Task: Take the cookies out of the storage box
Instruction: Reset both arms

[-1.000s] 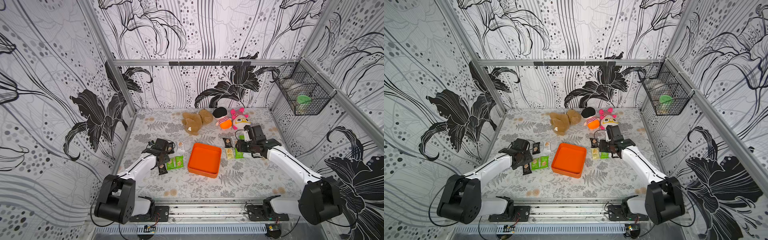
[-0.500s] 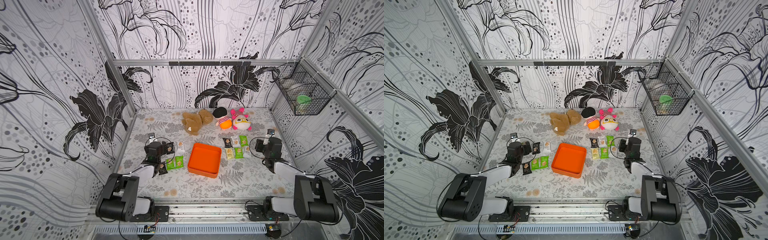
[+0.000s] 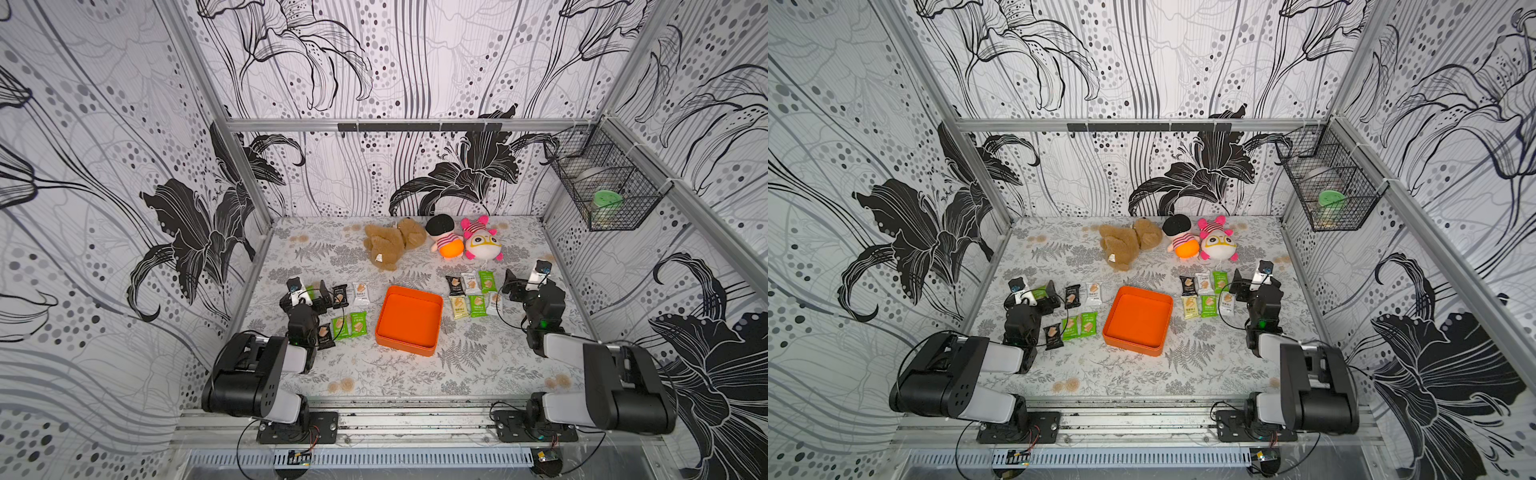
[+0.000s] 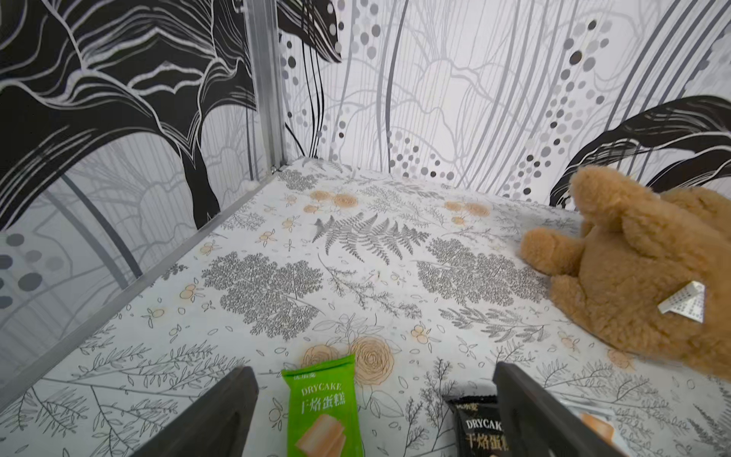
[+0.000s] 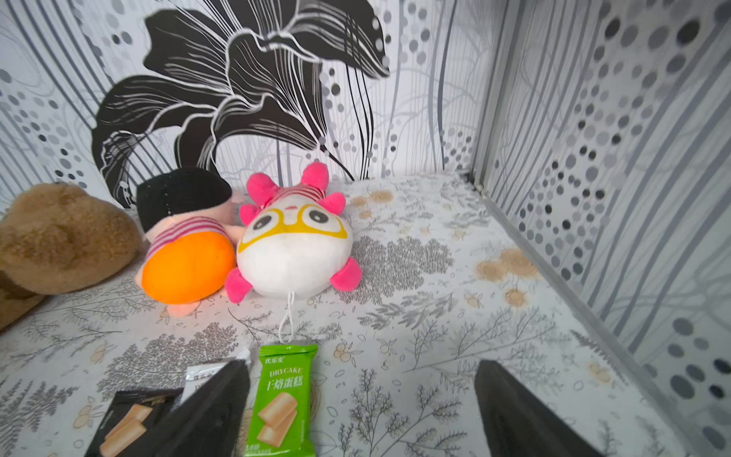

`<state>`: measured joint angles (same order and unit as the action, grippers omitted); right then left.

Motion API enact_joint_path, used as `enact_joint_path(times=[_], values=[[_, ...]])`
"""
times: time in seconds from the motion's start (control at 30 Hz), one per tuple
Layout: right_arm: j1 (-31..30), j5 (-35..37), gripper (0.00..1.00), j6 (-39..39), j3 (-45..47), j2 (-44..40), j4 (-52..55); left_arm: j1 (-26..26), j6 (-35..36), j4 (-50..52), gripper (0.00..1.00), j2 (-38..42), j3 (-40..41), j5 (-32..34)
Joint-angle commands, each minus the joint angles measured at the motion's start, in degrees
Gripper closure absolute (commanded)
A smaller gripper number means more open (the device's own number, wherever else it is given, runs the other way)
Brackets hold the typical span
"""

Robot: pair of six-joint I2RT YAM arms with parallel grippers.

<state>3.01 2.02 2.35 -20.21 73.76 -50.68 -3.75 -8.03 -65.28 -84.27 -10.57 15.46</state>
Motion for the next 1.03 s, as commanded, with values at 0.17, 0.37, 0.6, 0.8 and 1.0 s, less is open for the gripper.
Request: enact_joint_path(times=[0.17,0.37,0.6,0.8,1.0], values=[[-0.24,1.12,0.05,-3.07,9.60,-0.52,-8.93,-0.37,0.83,-6.27,0.02,-0.25,-0.64,1.16],[-1.01,0.68,0.05,-4.02,8.91,11.34,-18.59,-0.38,0.87,-6.45,0.02,-0.39,-0.70,1.22],[-2.57,4.11,0.05,-4.35,7.40,11.98,-16.89,-0.34,0.83,-6.54,0.02,-0.31,-0.56,1.17],[-2.57,2.94,0.05,-4.83,6.83,12.02,-15.97,-0.37,0.78,-7.10,0.02,-0.05,-0.21,1.05],[-2.66,0.35,0.05,-5.92,6.85,12.21,-16.28,-0.36,0.91,-6.63,0.02,-0.21,-0.51,1.17]])
